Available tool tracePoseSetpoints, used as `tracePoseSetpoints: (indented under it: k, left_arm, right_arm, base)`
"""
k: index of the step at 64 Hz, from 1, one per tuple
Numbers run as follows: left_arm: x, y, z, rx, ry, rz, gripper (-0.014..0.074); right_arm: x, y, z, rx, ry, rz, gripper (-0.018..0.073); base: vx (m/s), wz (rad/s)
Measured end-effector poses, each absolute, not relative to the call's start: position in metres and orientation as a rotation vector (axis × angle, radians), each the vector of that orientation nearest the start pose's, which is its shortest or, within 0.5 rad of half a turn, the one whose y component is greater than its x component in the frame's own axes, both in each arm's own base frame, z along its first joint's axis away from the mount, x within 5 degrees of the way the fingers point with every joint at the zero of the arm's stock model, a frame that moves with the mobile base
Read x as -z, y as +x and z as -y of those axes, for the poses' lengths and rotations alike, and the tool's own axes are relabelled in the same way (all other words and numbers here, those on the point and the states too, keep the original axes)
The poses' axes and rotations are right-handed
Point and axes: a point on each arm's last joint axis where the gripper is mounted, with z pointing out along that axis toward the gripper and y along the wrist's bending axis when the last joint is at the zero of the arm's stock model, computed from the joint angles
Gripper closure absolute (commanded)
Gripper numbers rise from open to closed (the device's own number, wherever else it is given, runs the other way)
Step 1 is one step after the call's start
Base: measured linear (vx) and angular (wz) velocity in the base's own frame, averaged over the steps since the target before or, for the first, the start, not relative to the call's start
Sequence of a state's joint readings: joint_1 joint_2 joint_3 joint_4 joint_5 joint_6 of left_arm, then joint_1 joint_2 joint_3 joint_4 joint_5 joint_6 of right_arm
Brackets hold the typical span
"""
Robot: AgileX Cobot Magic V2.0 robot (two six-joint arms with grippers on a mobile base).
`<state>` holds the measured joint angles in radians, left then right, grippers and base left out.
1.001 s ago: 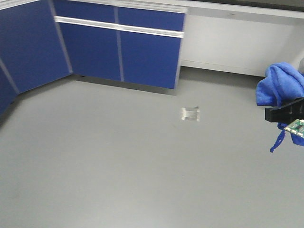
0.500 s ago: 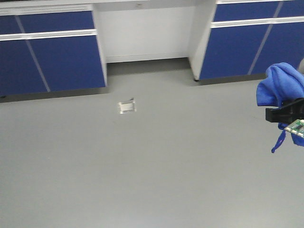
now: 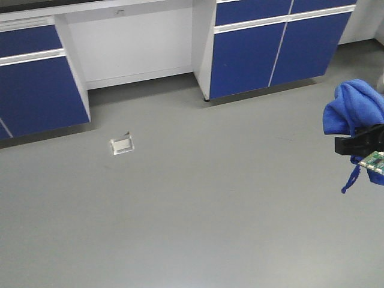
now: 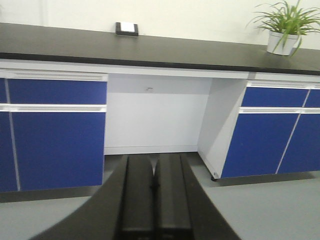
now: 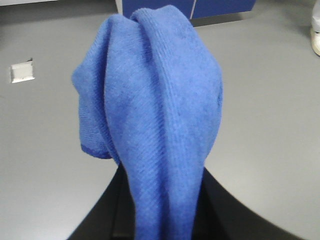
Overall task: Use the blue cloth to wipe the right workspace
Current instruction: 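Drive the base to the other counter holding the cloth in the right gripper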
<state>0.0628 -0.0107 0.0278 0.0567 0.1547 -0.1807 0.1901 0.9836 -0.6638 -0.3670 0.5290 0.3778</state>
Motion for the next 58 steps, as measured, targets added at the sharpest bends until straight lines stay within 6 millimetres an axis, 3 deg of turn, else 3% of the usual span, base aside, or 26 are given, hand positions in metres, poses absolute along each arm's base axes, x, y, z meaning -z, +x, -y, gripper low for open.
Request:
tracePoseSetpoints:
  k: [58]
  left_arm:
    - [-0.1903,0.0563,-0.0043,0.04,-0.162,-1.647,0.0602]
  right_arm:
    - [-0.2831,0.1909,-0.0199,0.082,-0.059,-2.29,0.0559]
  base:
    - [0.28,-0.02]
